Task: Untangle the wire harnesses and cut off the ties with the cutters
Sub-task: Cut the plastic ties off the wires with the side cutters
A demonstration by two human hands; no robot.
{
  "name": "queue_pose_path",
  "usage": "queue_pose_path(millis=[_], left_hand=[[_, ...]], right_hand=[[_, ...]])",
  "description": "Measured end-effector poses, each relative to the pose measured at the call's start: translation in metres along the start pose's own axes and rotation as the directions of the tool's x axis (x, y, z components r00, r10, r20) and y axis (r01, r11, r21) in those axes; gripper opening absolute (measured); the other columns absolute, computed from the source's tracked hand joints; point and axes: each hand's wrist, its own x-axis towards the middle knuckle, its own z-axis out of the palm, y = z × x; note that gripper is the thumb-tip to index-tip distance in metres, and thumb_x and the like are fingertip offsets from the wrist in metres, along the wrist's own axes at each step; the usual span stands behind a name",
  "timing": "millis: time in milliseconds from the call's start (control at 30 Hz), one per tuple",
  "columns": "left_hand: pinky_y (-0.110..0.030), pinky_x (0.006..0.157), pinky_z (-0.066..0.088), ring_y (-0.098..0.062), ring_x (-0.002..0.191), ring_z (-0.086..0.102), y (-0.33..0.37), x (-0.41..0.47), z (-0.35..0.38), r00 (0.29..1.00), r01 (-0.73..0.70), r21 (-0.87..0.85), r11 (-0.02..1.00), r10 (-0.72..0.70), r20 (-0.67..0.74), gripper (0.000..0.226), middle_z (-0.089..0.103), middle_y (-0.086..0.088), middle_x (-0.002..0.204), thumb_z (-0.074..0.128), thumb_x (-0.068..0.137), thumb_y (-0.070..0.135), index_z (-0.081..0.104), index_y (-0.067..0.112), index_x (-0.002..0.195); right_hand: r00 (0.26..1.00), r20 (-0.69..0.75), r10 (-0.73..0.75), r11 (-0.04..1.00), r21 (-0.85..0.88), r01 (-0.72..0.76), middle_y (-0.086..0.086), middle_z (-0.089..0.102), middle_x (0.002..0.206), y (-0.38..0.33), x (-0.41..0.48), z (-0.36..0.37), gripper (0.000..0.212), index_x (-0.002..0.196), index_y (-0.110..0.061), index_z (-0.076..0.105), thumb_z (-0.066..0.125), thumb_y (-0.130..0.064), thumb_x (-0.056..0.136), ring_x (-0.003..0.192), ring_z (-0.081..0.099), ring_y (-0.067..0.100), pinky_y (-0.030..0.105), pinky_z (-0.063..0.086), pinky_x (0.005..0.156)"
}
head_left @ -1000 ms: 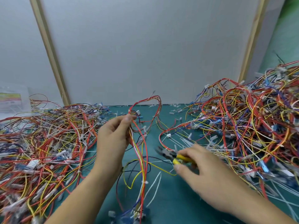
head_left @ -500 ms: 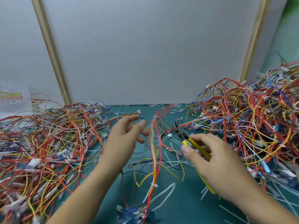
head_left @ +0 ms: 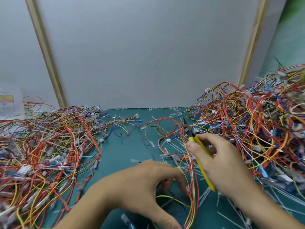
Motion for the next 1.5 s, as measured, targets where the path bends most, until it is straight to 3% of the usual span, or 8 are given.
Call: queue_pose_path(millis=[400, 600, 800, 1033, 1233, 1367, 1433, 1500], left_hand=[[-0.022, 0.078, 0.045, -0.007, 0.087, 0.052, 0.01, 0.001, 0.002, 0.994, -0.092, -0.017, 0.996, 0.093, 0.052, 0.026, 0.044, 0.012, 0.095, 0.082, 0.068, 0.043, 0.066, 0.031, 0.085], [-0.032, 0.063, 0.048, -0.016, 0.07, 0.059, -0.003, -0.007, -0.024, 0.901, 0.049, -0.208, 0.977, -0.133, -0.414, 0.024, 0.056, 0.001, 0.081, 0.073, 0.075, 0.011, 0.051, 0.018, 0.07], [-0.03, 0.056, 0.056, -0.031, 0.067, 0.069, -0.013, -0.008, -0.034, 0.621, -0.264, -0.69, 0.674, -0.428, -0.657, 0.022, 0.061, -0.01, 0.082, 0.061, 0.072, -0.003, 0.047, 0.013, 0.067], [-0.021, 0.052, 0.055, -0.024, 0.065, 0.07, -0.015, -0.004, -0.034, 0.669, -0.436, -0.837, 0.331, -0.503, -0.547, 0.02, 0.061, -0.008, 0.078, 0.057, 0.071, -0.003, 0.052, 0.016, 0.066], [-0.026, 0.059, 0.057, -0.026, 0.067, 0.069, -0.023, -0.001, -0.029, 0.745, -0.414, -0.875, 0.252, -0.459, -0.485, 0.022, 0.061, -0.01, 0.074, 0.07, 0.061, 0.005, 0.052, 0.017, 0.068], [-0.035, 0.073, 0.056, -0.028, 0.076, 0.067, -0.025, -0.005, -0.03, 0.696, -0.232, -0.795, 0.561, -0.476, -0.538, 0.017, 0.064, -0.01, 0.081, 0.064, 0.069, 0.004, 0.058, 0.017, 0.078], [-0.035, 0.086, 0.048, -0.023, 0.089, 0.061, -0.025, -0.009, -0.033, 0.609, 0.142, -0.469, 0.872, -0.451, -0.653, 0.021, 0.063, -0.003, 0.094, 0.062, 0.071, 0.011, 0.062, 0.025, 0.087], [-0.029, 0.105, 0.037, -0.011, 0.114, 0.046, -0.023, -0.011, -0.032, 0.637, 0.376, -0.064, 0.924, -0.308, -0.707, 0.046, 0.047, 0.004, 0.118, 0.067, 0.073, 0.011, 0.063, 0.037, 0.111]], right_hand=[[0.991, -0.132, -0.022, 0.988, 0.146, 0.042, -0.009, 0.068, 0.088, 0.0, 0.005, -0.002, 0.021, 0.088, -0.031, 0.067, 0.062, -0.051, 0.087, 0.08, 0.062, 0.004, 0.017, 0.044, 0.067], [0.988, -0.155, -0.008, 0.966, 0.255, 0.048, -0.017, 0.067, 0.085, -0.003, 0.006, -0.005, 0.008, 0.085, -0.043, 0.066, 0.064, -0.048, 0.091, 0.076, 0.061, 0.002, 0.014, 0.044, 0.065], [0.991, 0.012, 0.132, 0.867, 0.483, -0.121, 0.001, 0.072, 0.092, -0.008, 0.004, -0.003, 0.034, 0.096, -0.026, 0.072, 0.071, -0.055, 0.079, 0.087, 0.069, 0.025, 0.054, 0.056, 0.085], [0.924, 0.38, 0.048, 0.597, 0.731, -0.332, 0.005, 0.072, 0.118, -0.009, 0.0, 0.001, 0.035, 0.104, -0.012, 0.074, 0.062, -0.039, 0.086, 0.09, 0.07, 0.033, 0.047, 0.06, 0.076], [0.872, 0.49, 0.003, 0.603, 0.695, -0.392, 0.009, 0.07, 0.119, -0.008, 0.0, 0.017, 0.049, 0.117, 0.001, 0.061, 0.054, -0.036, 0.085, 0.096, 0.071, 0.032, 0.044, 0.06, 0.077], [0.91, 0.412, 0.037, 0.605, 0.716, -0.349, 0.023, 0.07, 0.111, -0.005, 0.003, 0.02, 0.045, 0.11, -0.002, 0.064, 0.054, -0.038, 0.086, 0.103, 0.07, 0.036, 0.052, 0.058, 0.088], [0.945, 0.325, 0.022, 0.581, 0.766, -0.277, 0.023, 0.071, 0.108, -0.004, 0.006, 0.017, 0.045, 0.112, -0.002, 0.064, 0.053, -0.039, 0.088, 0.103, 0.07, 0.037, 0.051, 0.059, 0.089], [0.974, 0.228, 0.001, 0.554, 0.81, -0.19, 0.02, 0.07, 0.108, -0.004, 0.008, 0.014, 0.046, 0.114, -0.002, 0.062, 0.051, -0.039, 0.09, 0.105, 0.07, 0.037, 0.046, 0.06, 0.087]])
